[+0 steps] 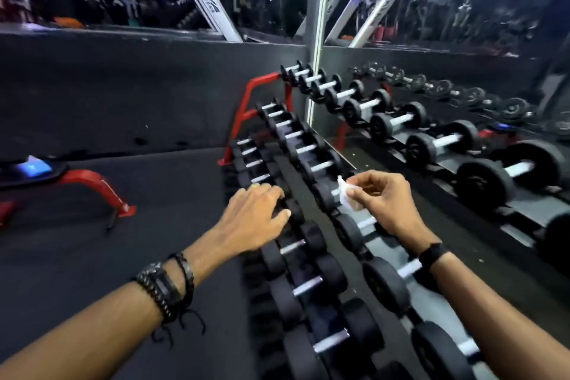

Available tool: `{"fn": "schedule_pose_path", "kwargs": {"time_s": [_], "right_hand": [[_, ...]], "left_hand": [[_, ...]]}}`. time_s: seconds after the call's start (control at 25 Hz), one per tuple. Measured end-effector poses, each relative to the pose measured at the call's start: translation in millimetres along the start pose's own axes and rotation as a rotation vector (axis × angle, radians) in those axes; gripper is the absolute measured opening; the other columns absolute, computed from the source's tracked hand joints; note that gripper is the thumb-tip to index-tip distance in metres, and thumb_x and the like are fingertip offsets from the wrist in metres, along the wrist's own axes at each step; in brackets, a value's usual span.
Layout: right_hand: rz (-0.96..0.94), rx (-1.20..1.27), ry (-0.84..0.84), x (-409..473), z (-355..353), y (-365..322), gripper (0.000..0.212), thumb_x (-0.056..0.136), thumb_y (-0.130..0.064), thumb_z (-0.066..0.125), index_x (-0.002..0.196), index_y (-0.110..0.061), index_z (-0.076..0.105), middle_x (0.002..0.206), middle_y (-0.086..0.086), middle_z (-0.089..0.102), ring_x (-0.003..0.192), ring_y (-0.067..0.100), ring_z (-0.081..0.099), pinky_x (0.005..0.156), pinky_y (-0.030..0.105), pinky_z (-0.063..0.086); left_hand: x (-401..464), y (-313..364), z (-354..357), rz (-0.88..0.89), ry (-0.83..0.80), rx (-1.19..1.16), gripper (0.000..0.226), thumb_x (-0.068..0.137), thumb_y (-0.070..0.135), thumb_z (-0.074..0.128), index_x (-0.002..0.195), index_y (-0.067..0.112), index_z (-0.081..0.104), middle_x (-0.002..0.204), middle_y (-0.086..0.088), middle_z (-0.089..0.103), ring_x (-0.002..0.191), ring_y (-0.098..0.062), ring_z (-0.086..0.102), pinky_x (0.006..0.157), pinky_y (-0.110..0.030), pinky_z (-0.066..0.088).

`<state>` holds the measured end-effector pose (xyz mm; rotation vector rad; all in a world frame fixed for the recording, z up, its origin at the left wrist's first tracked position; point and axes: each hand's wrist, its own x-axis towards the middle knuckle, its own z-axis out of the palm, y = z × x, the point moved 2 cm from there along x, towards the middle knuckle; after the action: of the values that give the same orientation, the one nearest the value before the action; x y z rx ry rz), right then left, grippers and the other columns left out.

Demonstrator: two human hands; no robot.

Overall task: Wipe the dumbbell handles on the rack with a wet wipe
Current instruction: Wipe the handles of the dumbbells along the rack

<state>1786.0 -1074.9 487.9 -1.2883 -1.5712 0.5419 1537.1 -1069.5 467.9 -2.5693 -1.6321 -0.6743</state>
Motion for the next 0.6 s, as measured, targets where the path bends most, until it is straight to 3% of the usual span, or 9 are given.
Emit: {"fn": "schedule_pose_path", "kwargs": {"time_s": [0.2, 0.28, 0.4, 0.6], "right_hand": [[-0.042, -0.092, -0.054, 60.0, 65.8, 5.0, 0.002, 0.081, -0.01, 0.075, 0.083, -0.011, 0.074, 0.074, -0.003, 0.072, 0.067, 0.007, 0.065, 0.066, 0.022, 0.053], [-0.032, -0.097, 0.013, 92.0, 79.5, 20.5, 0.002, 0.081, -0.012, 0.075, 0.082, -0.013, 0.074, 0.075, -0.005, 0.072, 0.065, 0.002, 0.064, 0.063, 0.017, 0.049], [-0.018, -0.061, 0.113, 141.4, 93.9, 46.2, 0.002, 0.081, -0.016, 0.076, 0.082, -0.014, 0.074, 0.077, -0.003, 0.074, 0.068, 0.005, 0.066, 0.066, 0.02, 0.051], [0.027, -0.13, 0.298, 235.7, 56.6, 91.9, 0.003, 0.081, -0.02, 0.075, 0.082, -0.017, 0.073, 0.079, -0.004, 0.074, 0.075, 0.008, 0.069, 0.069, 0.025, 0.053]], "left_hand": [[38.6, -85.3, 27.9, -0.048, -0.061, 0.011, 0.038, 0.095, 0.041, 0.049, 0.123, 0.017, 0.058, 0.121, 0.001, 0.063, 0.115, -0.022, 0.053, 0.095, -0.039, 0.042], [54.5, -108.2, 51.4, -0.006, -0.144, 0.057, 0.039, 0.096, 0.041, 0.048, 0.124, 0.015, 0.057, 0.122, 0.0, 0.062, 0.115, -0.021, 0.053, 0.097, -0.04, 0.041], [98.2, -146.6, 76.4, 0.061, -0.244, 0.125, 0.038, 0.094, 0.044, 0.044, 0.116, 0.016, 0.057, 0.114, 0.002, 0.063, 0.111, -0.019, 0.055, 0.096, -0.04, 0.041], [260.0, -164.6, 81.1, 0.249, -0.309, 0.188, 0.034, 0.096, 0.045, 0.046, 0.117, 0.02, 0.055, 0.117, 0.002, 0.065, 0.111, -0.022, 0.06, 0.089, -0.037, 0.048]]}}
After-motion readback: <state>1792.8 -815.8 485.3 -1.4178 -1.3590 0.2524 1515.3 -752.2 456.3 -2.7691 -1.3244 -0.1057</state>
